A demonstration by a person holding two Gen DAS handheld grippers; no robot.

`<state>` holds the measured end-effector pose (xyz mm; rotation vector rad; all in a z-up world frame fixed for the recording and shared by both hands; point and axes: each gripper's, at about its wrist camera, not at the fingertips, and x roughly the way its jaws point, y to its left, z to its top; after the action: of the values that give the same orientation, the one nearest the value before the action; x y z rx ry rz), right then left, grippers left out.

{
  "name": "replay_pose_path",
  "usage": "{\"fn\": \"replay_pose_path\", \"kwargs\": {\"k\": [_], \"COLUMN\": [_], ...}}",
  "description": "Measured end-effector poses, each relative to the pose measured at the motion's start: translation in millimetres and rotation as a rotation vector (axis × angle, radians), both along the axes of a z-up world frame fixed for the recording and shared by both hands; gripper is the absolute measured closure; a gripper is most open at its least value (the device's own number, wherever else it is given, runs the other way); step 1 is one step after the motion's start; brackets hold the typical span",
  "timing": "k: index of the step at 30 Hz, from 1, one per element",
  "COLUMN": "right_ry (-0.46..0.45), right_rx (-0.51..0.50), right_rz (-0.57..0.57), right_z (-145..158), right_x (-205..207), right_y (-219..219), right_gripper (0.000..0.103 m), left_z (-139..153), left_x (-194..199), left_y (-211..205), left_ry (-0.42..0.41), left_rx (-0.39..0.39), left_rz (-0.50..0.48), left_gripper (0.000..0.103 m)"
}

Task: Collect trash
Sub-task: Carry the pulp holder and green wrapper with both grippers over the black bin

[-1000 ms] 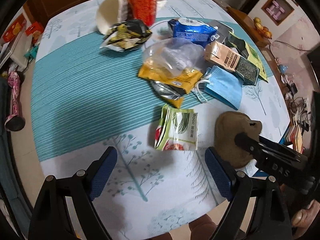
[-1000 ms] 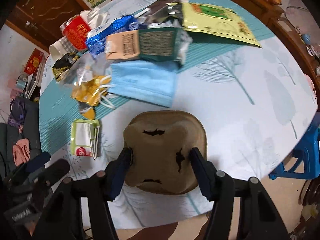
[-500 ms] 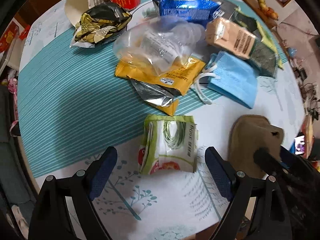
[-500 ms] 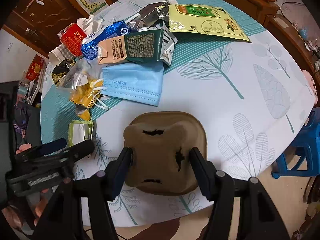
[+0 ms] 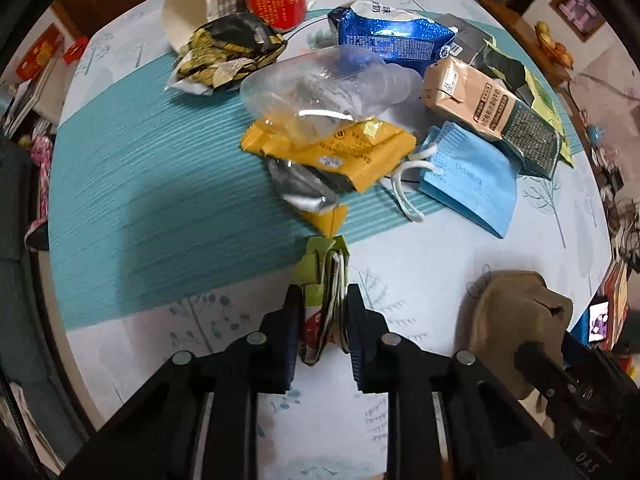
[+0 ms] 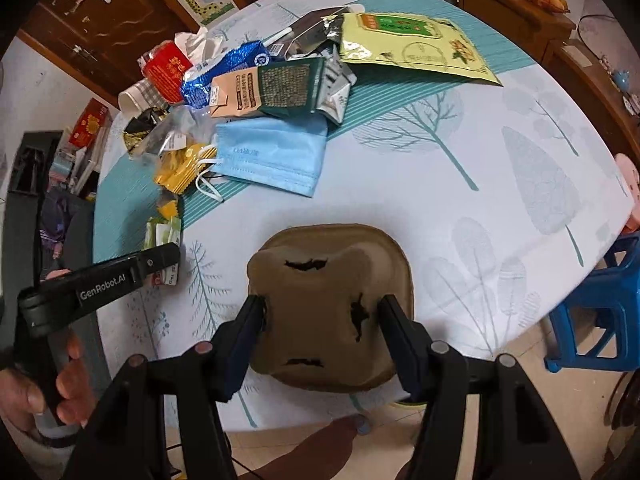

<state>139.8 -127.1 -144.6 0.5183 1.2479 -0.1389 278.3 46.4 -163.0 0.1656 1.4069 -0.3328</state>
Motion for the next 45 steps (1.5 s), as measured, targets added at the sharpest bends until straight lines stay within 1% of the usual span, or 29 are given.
{"fn": "replay_pose_path", "kwargs": {"k": [3,7,11,14,15,19,22,25,29,34,40,45], "right_ry": [-0.028,-0.065,-0.092,-0.107,-0.11,-0.093,-0.065,-0.033,-0.006,0.012,0.029,0.056], "right_rx": [0.024,0.061,0.087,0.091,0.093,0.095,0.092,0.092,0.101,0.135,0.162,0.171], "right_rz": [-0.005,-0.012,0.005,0.025,0.03,0.052,0.068,0.086,0.099,0.094,0.071,0.042], "right_z": [6.2,17.3,27.7,32.5,32.7,24.4,12.9,-1.9,-17.3,-38.2,-66.5,-103.1], "right_x": [-15.6,-42.0,-74.3,-96.5,-102.7,-136.6,-154.6,-176.0,-193.1,-207.1,-217.5,-223.3], "right_y": [-13.1,-35.8,-59.2,-73.3,-77.0,-100.3,-113.0,-125.6,-131.9,-132.4,-127.5,-119.5], "right_gripper": [0.043,0.043,0.043,0.043,0.043,0.043,0.043,0.043,0.043,0.043,0.043,0.043], "left_z": [7.9,23.5,42.6,56.2,57.0,53.0,38.5,27.2,9.3,-15.0,-46.5,-75.6], "left_x": [-20.1,-61.7,-105.9,-136.6,-151.0,-191.6,-216.4,-241.9,-262.5,-285.4,-291.2,-288.2], "left_y": [-1.6,-11.7,-32.2,-55.2,-66.1,-86.8,-107.5,-117.3,-128.8,-137.7,-140.6,-142.2], "left_ry": [-0.01,-0.032,-0.075,-0.103,-0.116,-0.139,-0.136,-0.116,-0.085,-0.062,-0.032,-0.022], "left_rx": [-0.012,-0.056,-0.104,-0.123,-0.125,-0.123,-0.118,-0.11,-0.076,-0.015,0.018,0.029], "left_rz": [0.029,0.041,0.019,-0.006,-0.015,-0.046,-0.054,-0.049,-0.064,-0.11,-0.139,-0.163], "left_gripper": [0.085,0.085,0.085,0.085,0.085,0.085,0.085,0.085,0.085,0.085,0.085,0.085]}}
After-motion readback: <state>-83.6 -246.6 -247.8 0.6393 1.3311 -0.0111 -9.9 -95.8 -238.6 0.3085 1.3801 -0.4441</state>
